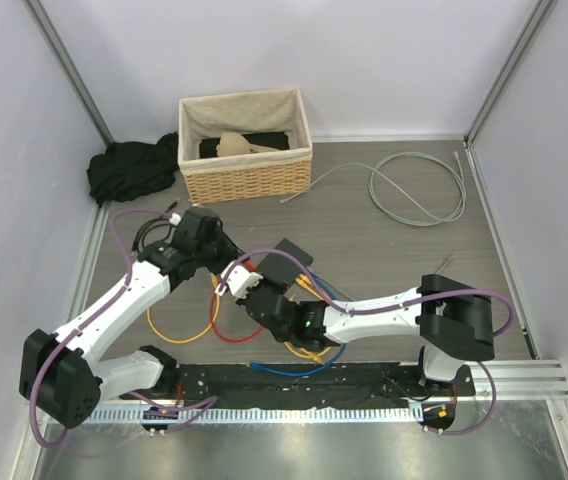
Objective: Insert the plug into the switch port
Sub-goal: Pick up the connector from the center of the board.
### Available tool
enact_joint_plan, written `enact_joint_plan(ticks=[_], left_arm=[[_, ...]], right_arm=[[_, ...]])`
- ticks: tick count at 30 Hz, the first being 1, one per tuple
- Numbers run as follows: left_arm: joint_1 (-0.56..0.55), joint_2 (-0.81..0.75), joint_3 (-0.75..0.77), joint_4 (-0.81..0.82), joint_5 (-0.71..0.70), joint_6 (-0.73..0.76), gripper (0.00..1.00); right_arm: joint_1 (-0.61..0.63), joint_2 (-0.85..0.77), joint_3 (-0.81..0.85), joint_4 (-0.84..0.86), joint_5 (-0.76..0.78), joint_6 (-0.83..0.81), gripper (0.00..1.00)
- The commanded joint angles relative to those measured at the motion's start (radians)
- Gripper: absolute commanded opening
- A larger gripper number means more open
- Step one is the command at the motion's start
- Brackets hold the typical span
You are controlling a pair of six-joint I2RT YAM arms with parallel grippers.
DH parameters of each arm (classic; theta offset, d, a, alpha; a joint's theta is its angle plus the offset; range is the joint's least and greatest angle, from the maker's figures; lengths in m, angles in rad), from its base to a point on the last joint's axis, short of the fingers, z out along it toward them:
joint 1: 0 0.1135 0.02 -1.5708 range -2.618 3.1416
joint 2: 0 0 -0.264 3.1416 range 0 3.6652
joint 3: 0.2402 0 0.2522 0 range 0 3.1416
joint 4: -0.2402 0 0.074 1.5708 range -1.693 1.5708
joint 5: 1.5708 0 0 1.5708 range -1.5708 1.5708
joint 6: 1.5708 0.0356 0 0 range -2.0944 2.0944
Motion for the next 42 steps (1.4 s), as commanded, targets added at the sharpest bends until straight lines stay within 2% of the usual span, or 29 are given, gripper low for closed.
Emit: enact_joint_plan(ticks=[1, 2, 3, 6, 8, 11, 17, 24, 32, 37, 42], left_arm=[[-0.008, -0.026, 0.078, -0.026, -0.022, 0.082, 0.37], [-0.008, -0.038, 0.08, -0.052, -0.056, 0.098, 0.42], [-0.008, -0.067, 0.08, -0.063, -0.108, 0.129, 0.52], [-0.008, -0.132, 0.058, -0.097, -0.185, 0.169, 0.65], [-0.008, -0.164, 0.035, -0.107, -0.207, 0.181, 0.68], [-0.009, -0.219, -0.023, -0.106, -0.221, 0.186, 0.69], [-0.008, -0.273, -0.149, -0.11, -0.167, 0.188, 0.69], [-0.009, -0.263, -0.232, -0.166, -0.155, 0.188, 0.65], [-0.009, -0.232, -0.285, -0.184, -0.121, 0.192, 0.53], [-0.009, -0.192, -0.31, -0.179, -0.099, 0.192, 0.49], [-0.009, -0.145, -0.347, -0.166, -0.087, 0.188, 0.38]], right_arm=[[-0.001, -0.021, 0.05, -0.007, 0.006, 0.086, 0.01], [-0.007, -0.028, 0.045, -0.019, 0.002, 0.111, 0.01], [-0.029, -0.038, 0.036, -0.053, -0.01, 0.137, 0.01], [-0.084, -0.085, -0.002, -0.09, -0.084, 0.242, 0.01], [-0.121, -0.123, -0.047, -0.093, -0.176, 0.314, 0.01], [-0.188, -0.176, -0.105, -0.084, -0.304, 0.397, 0.01], [-0.305, -0.229, -0.183, -0.072, -0.451, 0.493, 0.01], [-0.412, -0.262, -0.225, -0.062, -0.503, 0.583, 0.01], [-0.454, -0.266, -0.246, -0.049, -0.529, 0.622, 0.01], [-0.495, -0.272, -0.246, -0.047, -0.54, 0.645, 0.01], [-0.514, -0.275, -0.239, -0.064, -0.54, 0.637, 0.01]])
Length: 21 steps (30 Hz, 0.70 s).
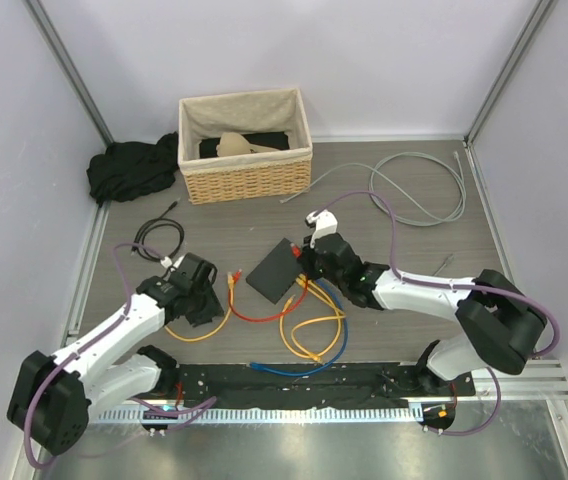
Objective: Insert the plug into the switch port
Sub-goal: Pick up the connector from the center of the board, then insert the connector into the switch port.
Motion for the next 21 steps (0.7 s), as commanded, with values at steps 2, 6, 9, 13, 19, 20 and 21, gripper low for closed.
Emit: enact_joint_plan(ticks=[2, 6, 9, 13, 19, 20, 21], left_arm=[[-0.003, 0.048, -0.038, 0.017, 0.032, 0.011, 0.34], [-0.014, 0.092, -0.047, 0.031, 0.035, 0.025, 0.33], [-0.024, 0.121, -0.05, 0.029, 0.008, 0.029, 0.33], [-0.027, 0.146, -0.061, 0.032, -0.034, 0.028, 0.31], [-0.028, 0.201, -0.059, 0.068, -0.059, 0.003, 0.24], [-0.029, 0.212, -0.058, 0.072, -0.059, 0.003, 0.23], [-0.028, 0.229, -0.058, 0.077, -0.057, 0.003, 0.22]], right_arm=[[-0.024, -0.05, 0.016, 0.032, -0.007, 0.015, 0.01], [-0.049, -0.065, 0.019, 0.026, -0.018, 0.007, 0.01], [-0.067, -0.079, 0.022, 0.014, -0.021, -0.002, 0.01], [-0.093, -0.123, 0.037, -0.035, -0.019, -0.022, 0.01], [-0.191, -0.25, 0.117, -0.176, -0.024, -0.087, 0.01], [-0.206, -0.269, 0.132, -0.198, -0.024, -0.095, 0.01], [-0.237, -0.281, 0.164, -0.216, -0.028, -0.104, 0.01]])
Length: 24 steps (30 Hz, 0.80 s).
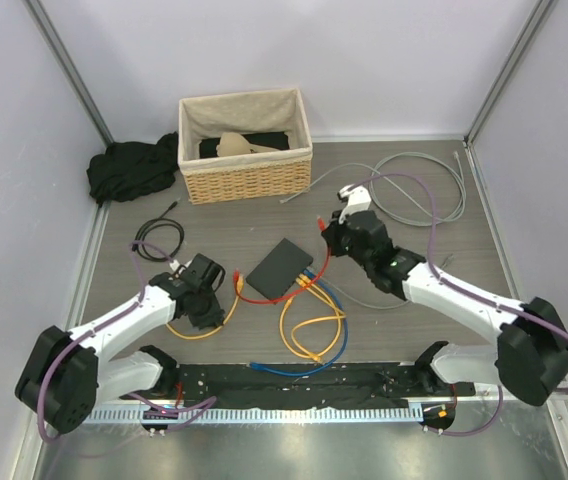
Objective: Insert the plug into the switch port
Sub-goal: Insert the connector into the switch port.
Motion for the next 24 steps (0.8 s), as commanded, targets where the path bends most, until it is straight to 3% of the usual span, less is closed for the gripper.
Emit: enact_joint_plan(ticks=[1, 10, 14, 17, 22, 24], left_arm=[[-0.003, 0.083, -0.04, 0.056, -0.075, -0.007, 0.21], [-0.003, 0.11, -0.034, 0.073, -0.103, -0.004, 0.18], [0.0, 0.141, -0.001, 0.064, -0.146, 0.002, 0.18], [0.006, 0.161, 0.048, 0.054, -0.172, 0.019, 0.19], [0.012, 0.138, 0.176, 0.032, -0.199, 0.048, 0.33], [0.02, 0.12, 0.241, 0.019, -0.224, 0.068, 0.41]], right_arm=[[-0.083, -0.111, 0.138, -0.108, 0.002, -0.068, 0.01], [-0.192, -0.175, 0.34, -0.255, -0.036, -0.078, 0.01], [-0.192, -0.204, 0.34, -0.28, -0.14, -0.061, 0.01], [-0.192, -0.208, 0.296, -0.311, -0.3, -0.058, 0.01], [-0.143, -0.237, 0.19, -0.312, -0.492, -0.041, 0.01], [-0.05, -0.246, 0.161, -0.315, -0.519, -0.039, 0.01]])
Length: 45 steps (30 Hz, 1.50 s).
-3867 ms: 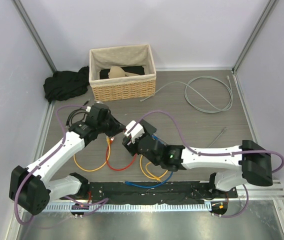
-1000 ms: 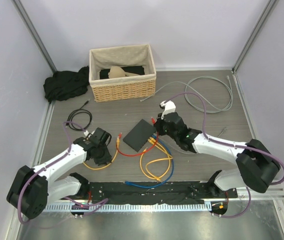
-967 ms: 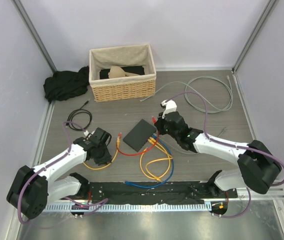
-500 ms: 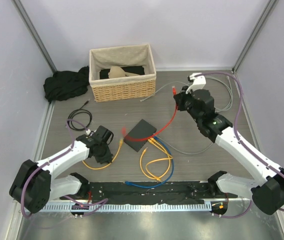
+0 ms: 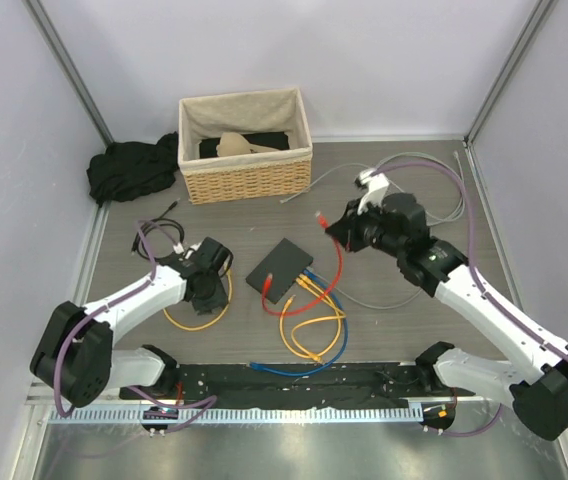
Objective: Insert the plug into the switch port
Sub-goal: Insert the connector into the switch port.
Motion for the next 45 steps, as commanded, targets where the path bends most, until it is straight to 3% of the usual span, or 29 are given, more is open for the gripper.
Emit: enact_joint_plan(ticks=[1, 5, 8, 17, 27, 33, 45], left_arm=[[0.03, -0.024, 0.131, 0.047, -0.153, 0.043, 0.42], [0.077, -0.044, 0.237, 0.034, -0.16, 0.089, 0.51], [0.085, -0.045, 0.293, 0.045, -0.163, 0.138, 0.57], [0.085, 0.041, 0.291, 0.252, 0.064, 0.252, 0.68], [0.078, 0.22, 0.322, 0.436, 0.224, 0.302, 0.69], [0.053, 0.304, 0.343, 0.496, 0.273, 0.342, 0.7], [0.036, 0.389, 0.33, 0.587, 0.353, 0.387, 0.7]], right_arm=[[0.16, -0.043, -0.054, -0.013, -0.173, 0.018, 0.01], [0.329, -0.023, -0.1, 0.022, -0.244, 0.052, 0.01], [0.403, 0.003, -0.162, 0.071, -0.191, 0.061, 0.01], [0.388, 0.192, -0.313, 0.252, 0.076, -0.019, 0.01], [0.365, 0.338, -0.39, 0.407, 0.162, -0.022, 0.01], [0.348, 0.339, -0.465, 0.472, 0.147, -0.004, 0.01], [0.24, 0.369, -0.497, 0.628, -0.047, 0.058, 0.01]])
